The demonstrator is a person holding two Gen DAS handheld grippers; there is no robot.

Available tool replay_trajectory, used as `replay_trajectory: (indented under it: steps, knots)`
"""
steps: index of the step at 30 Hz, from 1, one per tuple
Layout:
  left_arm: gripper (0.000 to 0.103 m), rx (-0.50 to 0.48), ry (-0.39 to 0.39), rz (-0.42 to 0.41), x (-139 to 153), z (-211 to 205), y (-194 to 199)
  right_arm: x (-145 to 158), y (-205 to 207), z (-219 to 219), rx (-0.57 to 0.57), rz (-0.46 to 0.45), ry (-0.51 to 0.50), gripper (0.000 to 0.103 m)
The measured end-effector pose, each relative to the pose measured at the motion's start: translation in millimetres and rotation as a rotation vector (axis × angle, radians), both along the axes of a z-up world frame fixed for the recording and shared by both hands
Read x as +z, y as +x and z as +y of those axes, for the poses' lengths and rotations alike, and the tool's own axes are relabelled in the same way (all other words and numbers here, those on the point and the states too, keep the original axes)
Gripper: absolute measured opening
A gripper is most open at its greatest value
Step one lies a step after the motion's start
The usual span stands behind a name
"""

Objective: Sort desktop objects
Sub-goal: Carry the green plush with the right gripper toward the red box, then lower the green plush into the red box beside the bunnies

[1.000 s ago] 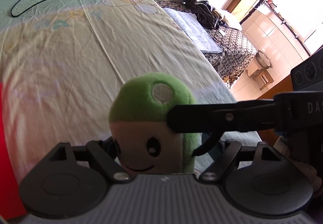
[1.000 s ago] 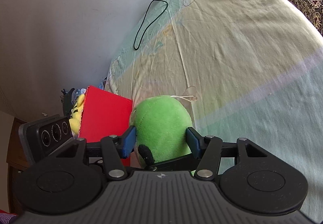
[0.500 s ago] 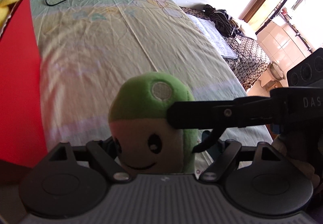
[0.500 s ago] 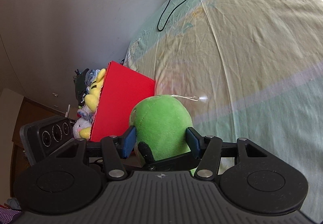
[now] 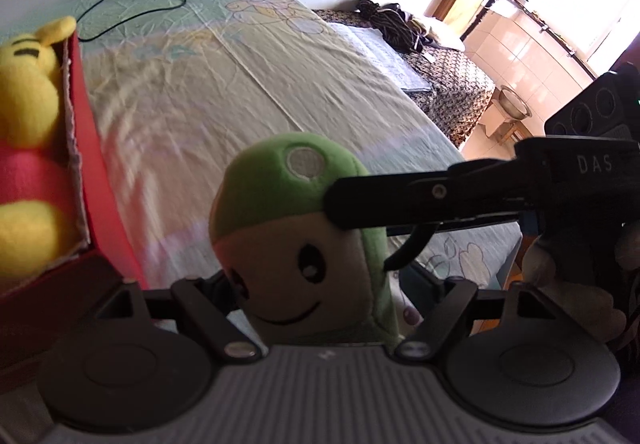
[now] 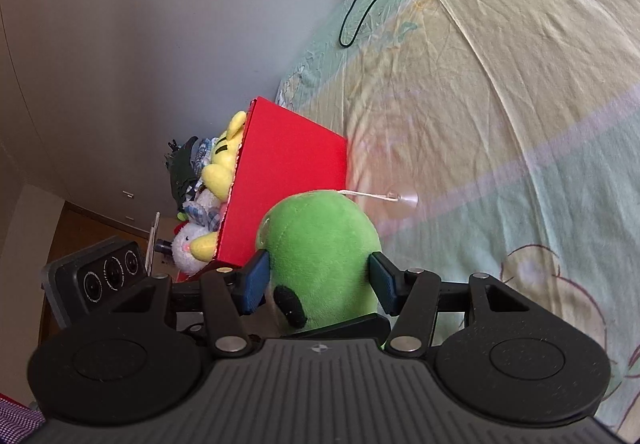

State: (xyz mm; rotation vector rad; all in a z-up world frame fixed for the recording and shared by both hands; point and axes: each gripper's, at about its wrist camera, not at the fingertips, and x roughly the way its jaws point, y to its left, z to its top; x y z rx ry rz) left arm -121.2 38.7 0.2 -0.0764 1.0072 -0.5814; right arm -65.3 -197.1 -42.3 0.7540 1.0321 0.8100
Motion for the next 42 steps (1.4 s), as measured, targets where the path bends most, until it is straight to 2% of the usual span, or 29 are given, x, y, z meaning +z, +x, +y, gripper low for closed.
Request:
replay_trajectory:
  steps: [8,13,19,25,31,37,42]
  knots:
    - [0.082,-0.094,-0.056,-0.02,16.7,30.9,-20.7,15.7,-31.5,14.5,-0.091,-0.017,0.016,0.057]
    - [0.082,-0.157,-0.091,-0.067,31.6,50.5,-36.4,28.9,-52.5,25.4,-0.11,-0.039,0.018,0.057]
    - [0.082,-0.156,-0.142,-0.11,50.4,89.2,-47.2,46.8,-71.8,42.2,-0.129,-0.09,0.036,0.057]
    - [0.082,-0.067,-0.21,-0.16,72.9,142.4,-58.8,64.2,-77.6,72.6,-0.087,-0.146,0.072,0.057]
    - [0.082,0.072,-0.233,-0.214,88.6,192.0,-71.5,82.3,-69.5,112.2,0.025,-0.194,0.109,0.057]
    - [0.082,0.191,-0.189,-0.277,104.2,234.0,-76.9,90.2,-46.4,161.9,0.139,-0.219,0.162,0.057]
    - [0.082,0.272,-0.118,-0.331,112.8,264.1,-72.4,92.8,-26.7,201.6,0.203,-0.254,0.216,0.057]
